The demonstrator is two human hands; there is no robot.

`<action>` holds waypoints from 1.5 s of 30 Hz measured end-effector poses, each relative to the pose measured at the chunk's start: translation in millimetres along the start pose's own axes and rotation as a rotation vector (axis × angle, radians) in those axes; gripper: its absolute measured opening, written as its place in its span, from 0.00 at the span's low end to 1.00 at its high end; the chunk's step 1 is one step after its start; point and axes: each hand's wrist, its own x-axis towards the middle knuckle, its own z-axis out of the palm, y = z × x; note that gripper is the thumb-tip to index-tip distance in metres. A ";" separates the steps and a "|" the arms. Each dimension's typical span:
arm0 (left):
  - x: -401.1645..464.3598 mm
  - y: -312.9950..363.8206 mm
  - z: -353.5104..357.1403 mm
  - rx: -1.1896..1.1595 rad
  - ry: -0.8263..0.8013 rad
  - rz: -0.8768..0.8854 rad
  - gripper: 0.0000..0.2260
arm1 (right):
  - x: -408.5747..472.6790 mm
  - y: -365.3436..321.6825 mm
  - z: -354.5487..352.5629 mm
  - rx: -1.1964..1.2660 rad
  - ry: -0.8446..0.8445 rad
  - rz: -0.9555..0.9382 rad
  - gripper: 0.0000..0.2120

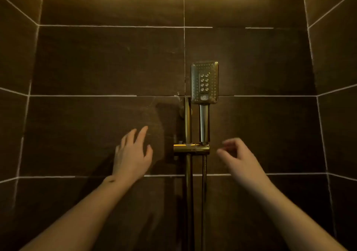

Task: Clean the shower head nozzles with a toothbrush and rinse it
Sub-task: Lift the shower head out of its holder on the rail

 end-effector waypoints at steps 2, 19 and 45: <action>20.0 -5.4 10.0 0.013 -0.006 0.029 0.29 | 26.5 -7.4 7.6 -0.033 0.043 -0.046 0.16; 92.6 -37.2 124.0 0.221 0.240 0.147 0.28 | 113.9 23.6 50.9 0.194 0.035 -0.131 0.11; 95.5 -44.1 131.1 0.227 0.302 0.177 0.28 | 132.6 1.9 53.0 0.581 0.146 -0.190 0.07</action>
